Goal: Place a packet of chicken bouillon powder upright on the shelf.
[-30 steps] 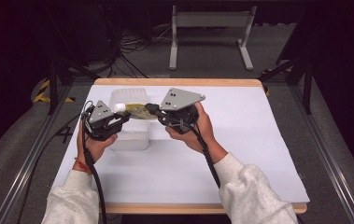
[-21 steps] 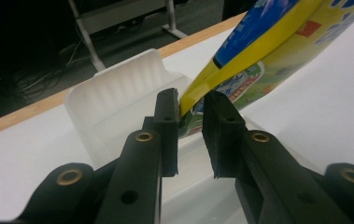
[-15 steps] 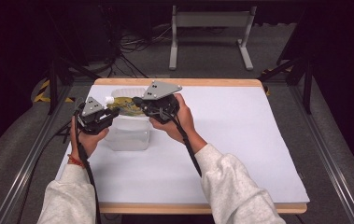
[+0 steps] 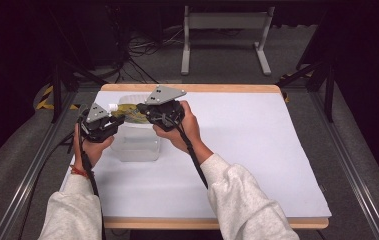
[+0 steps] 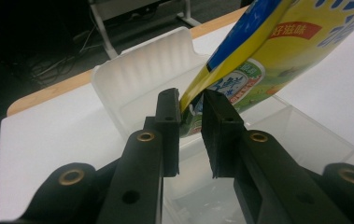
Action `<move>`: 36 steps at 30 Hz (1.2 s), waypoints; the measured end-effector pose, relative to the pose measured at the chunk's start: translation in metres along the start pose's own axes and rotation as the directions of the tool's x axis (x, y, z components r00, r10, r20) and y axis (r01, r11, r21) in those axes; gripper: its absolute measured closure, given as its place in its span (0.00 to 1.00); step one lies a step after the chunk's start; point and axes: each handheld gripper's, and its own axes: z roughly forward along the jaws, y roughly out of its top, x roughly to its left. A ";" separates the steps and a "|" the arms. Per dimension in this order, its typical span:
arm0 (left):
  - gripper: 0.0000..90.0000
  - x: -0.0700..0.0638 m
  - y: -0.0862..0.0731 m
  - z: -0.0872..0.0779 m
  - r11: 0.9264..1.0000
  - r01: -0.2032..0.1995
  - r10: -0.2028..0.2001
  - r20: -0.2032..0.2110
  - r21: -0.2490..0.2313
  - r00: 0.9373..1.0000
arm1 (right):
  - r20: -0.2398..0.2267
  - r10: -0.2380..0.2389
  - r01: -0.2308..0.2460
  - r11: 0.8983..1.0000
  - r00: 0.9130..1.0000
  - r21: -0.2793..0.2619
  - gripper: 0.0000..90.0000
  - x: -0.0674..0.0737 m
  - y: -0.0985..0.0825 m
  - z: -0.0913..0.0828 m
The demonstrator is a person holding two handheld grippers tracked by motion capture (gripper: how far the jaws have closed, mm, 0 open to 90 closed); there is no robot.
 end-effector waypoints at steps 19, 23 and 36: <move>0.86 0.009 -0.011 -0.010 0.999 0.032 -0.033 0.026 0.025 0.999 | 0.008 0.079 -0.079 0.995 0.997 0.061 1.00 0.006 0.007 0.010; 0.86 0.011 -0.015 -0.004 0.997 0.070 -0.070 0.025 0.020 0.997 | 0.018 0.093 -0.094 0.993 0.996 0.070 1.00 -0.001 0.000 0.016; 0.89 0.013 -0.019 0.003 0.994 0.102 -0.103 0.018 0.034 0.995 | 0.033 0.070 -0.072 0.996 0.997 0.050 0.99 -0.012 -0.011 0.031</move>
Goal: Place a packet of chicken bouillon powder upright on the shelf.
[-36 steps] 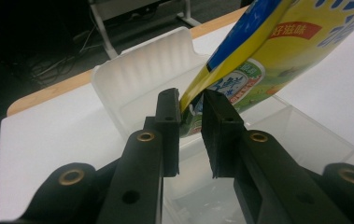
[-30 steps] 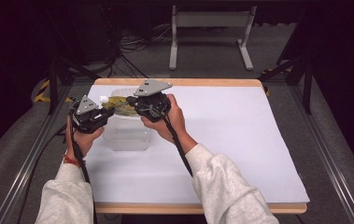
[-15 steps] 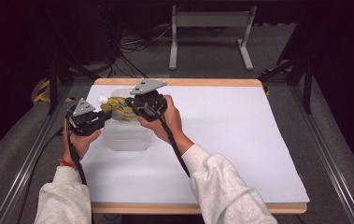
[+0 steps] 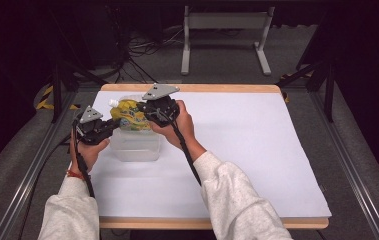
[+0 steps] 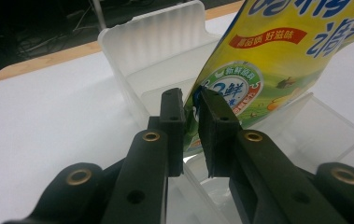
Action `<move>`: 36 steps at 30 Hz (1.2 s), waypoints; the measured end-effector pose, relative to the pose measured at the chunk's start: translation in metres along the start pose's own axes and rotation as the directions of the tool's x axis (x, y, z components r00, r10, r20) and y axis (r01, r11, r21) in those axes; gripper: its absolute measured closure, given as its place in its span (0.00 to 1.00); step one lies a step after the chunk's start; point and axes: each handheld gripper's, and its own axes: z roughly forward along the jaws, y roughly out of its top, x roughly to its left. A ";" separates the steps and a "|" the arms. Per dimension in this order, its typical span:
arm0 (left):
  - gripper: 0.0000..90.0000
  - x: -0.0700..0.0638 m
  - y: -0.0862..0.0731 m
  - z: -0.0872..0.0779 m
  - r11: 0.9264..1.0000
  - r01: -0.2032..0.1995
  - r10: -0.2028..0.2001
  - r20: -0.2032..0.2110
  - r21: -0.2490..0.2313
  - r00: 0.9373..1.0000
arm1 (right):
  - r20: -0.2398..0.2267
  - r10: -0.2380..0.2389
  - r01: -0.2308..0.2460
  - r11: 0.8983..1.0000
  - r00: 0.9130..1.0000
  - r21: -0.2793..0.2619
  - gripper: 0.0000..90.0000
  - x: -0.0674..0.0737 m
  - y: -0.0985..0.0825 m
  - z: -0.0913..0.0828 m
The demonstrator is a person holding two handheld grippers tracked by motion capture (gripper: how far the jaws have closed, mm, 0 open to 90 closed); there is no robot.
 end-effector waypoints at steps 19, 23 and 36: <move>0.88 -0.004 -0.003 0.001 1.000 0.007 -0.007 -0.030 -0.003 1.000 | 0.021 -0.031 0.030 0.998 0.999 0.049 0.98 0.003 -0.007 0.014; 0.88 -0.003 -0.004 0.001 1.000 0.011 -0.011 -0.027 -0.010 1.000 | 0.028 -0.030 0.028 0.998 0.999 0.054 0.94 0.002 -0.007 0.014; 0.89 -0.003 -0.005 0.001 1.000 0.015 -0.016 -0.042 -0.021 0.999 | 0.047 -0.021 0.016 0.995 0.999 0.098 0.87 -0.010 -0.022 0.008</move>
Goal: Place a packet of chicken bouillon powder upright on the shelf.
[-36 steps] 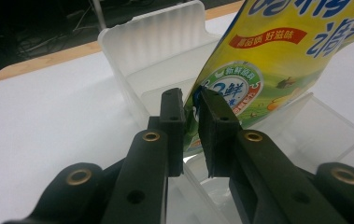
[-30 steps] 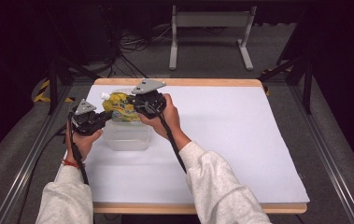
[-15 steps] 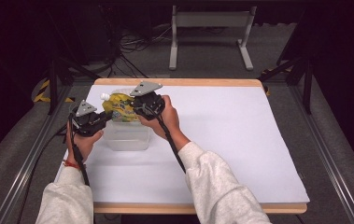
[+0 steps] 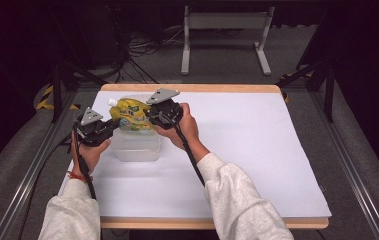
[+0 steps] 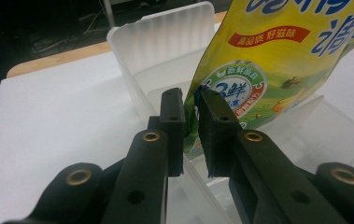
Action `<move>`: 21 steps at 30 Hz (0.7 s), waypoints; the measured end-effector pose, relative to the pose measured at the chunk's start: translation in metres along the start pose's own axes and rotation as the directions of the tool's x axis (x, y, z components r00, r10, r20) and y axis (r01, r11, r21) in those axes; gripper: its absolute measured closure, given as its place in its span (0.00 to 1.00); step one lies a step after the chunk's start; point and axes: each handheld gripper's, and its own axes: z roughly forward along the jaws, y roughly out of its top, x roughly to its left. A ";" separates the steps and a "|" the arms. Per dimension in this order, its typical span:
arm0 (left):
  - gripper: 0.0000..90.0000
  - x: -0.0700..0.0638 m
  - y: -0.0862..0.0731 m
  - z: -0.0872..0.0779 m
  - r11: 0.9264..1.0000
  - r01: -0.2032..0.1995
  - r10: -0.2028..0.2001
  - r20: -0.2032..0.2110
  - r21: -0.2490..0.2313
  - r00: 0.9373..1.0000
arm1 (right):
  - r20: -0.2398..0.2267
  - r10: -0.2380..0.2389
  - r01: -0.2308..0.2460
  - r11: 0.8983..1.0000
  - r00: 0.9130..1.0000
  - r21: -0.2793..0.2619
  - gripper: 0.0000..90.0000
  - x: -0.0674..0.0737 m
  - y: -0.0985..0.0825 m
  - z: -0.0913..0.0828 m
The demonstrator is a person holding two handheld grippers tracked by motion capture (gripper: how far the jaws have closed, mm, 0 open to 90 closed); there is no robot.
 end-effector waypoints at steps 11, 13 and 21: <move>0.84 -0.004 0.001 -0.005 0.999 0.009 -0.010 -0.022 -0.038 1.000 | -0.010 0.018 -0.018 1.000 1.000 0.001 0.89 -0.005 -0.011 -0.002; 0.83 -0.005 0.002 -0.007 0.999 0.005 -0.006 -0.022 -0.052 1.000 | -0.008 0.013 -0.013 1.000 1.000 0.001 0.89 -0.004 -0.012 -0.004; 0.77 -0.009 0.005 -0.018 0.996 0.004 -0.007 -0.037 -0.091 0.999 | -0.011 0.019 -0.019 1.000 1.000 -0.005 0.89 -0.007 -0.016 -0.010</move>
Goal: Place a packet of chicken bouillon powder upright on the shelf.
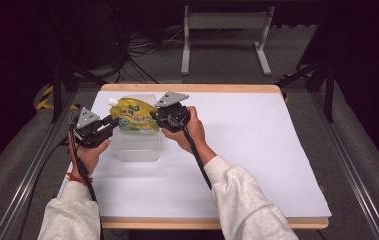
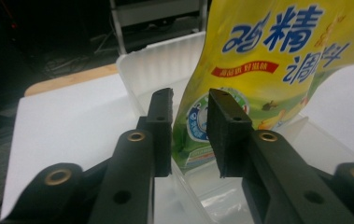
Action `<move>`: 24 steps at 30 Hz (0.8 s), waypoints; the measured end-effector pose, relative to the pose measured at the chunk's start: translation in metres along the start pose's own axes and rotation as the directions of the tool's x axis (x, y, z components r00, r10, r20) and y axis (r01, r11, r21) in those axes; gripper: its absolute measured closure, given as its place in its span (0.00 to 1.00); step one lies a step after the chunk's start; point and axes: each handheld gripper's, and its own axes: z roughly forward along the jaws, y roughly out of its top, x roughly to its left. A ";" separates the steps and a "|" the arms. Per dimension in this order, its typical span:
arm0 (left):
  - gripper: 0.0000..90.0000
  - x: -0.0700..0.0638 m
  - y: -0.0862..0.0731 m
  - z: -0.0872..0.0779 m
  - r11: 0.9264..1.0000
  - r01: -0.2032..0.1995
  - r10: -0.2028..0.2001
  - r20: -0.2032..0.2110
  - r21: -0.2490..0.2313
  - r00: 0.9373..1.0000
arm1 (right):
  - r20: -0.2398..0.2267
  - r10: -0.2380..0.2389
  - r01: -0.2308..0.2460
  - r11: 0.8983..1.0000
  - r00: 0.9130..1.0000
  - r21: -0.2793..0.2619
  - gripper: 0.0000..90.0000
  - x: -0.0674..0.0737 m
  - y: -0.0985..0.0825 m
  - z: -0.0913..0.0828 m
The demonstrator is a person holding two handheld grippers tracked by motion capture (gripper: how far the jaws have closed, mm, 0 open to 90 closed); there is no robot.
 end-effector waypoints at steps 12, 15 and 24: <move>0.72 -0.010 -0.001 -0.012 0.999 -0.038 0.038 -0.012 -0.012 0.999 | -0.002 -0.006 0.006 1.000 1.000 -0.009 0.90 -0.003 -0.008 -0.011; 0.71 -0.012 -0.001 -0.015 0.999 -0.042 0.042 -0.013 -0.011 0.999 | 0.000 -0.012 0.012 1.000 1.000 -0.009 0.90 -0.003 -0.009 -0.014; 0.69 -0.022 -0.003 -0.027 0.997 -0.080 0.080 -0.013 -0.014 0.997 | 0.009 -0.055 0.055 0.998 0.998 -0.001 0.91 -0.004 -0.020 -0.030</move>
